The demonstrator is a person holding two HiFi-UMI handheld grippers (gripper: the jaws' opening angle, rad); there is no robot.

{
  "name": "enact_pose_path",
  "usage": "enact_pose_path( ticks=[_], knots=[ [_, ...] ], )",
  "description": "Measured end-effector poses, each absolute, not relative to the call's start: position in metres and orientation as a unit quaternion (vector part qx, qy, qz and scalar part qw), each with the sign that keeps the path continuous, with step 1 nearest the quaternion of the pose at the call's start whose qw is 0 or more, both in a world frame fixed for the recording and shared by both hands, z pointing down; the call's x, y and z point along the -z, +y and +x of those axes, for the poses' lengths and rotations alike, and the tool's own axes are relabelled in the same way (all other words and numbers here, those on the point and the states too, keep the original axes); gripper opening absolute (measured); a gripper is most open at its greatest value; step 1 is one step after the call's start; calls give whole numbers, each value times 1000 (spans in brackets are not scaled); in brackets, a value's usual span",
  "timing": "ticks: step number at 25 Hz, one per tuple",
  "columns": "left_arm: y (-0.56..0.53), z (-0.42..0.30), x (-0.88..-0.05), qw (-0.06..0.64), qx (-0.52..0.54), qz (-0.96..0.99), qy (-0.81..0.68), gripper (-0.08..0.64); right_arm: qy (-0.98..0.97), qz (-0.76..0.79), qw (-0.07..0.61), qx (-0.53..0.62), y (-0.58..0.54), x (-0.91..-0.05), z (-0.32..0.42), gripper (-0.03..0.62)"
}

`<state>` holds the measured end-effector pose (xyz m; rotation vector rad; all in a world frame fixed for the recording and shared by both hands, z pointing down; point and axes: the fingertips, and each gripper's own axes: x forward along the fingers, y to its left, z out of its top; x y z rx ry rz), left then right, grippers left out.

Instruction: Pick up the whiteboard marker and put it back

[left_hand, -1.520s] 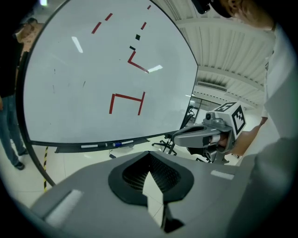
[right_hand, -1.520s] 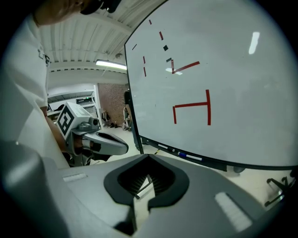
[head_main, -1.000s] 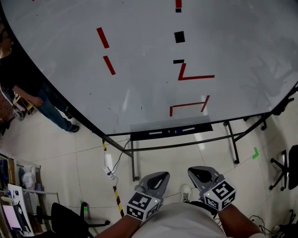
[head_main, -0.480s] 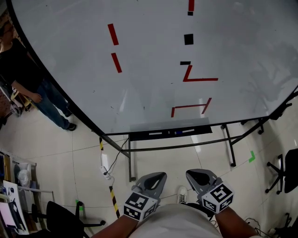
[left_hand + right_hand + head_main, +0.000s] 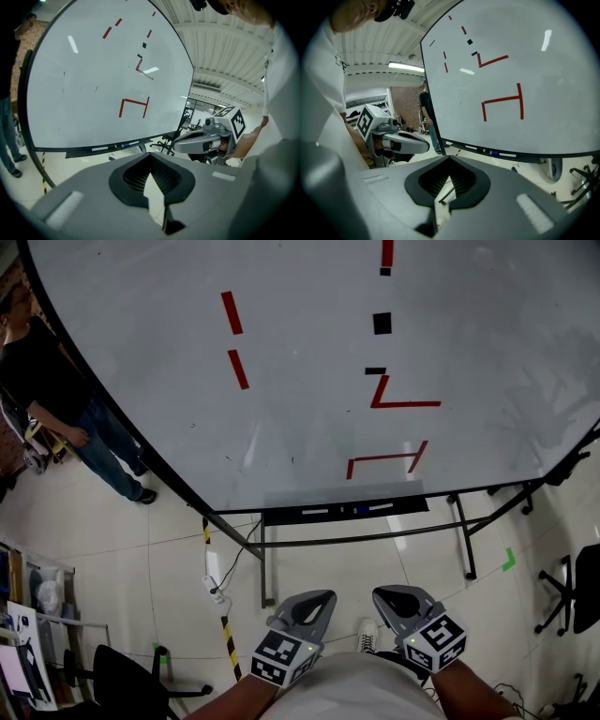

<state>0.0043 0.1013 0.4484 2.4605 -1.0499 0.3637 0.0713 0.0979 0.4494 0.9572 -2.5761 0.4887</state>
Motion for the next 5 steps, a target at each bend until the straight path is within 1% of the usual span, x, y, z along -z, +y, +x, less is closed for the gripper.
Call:
enact_pose_path(
  ticks=[5],
  knots=[
    [101, 2, -448, 222, -131, 887, -384, 17, -909, 333, 178, -176, 100, -452, 70, 2]
  ],
)
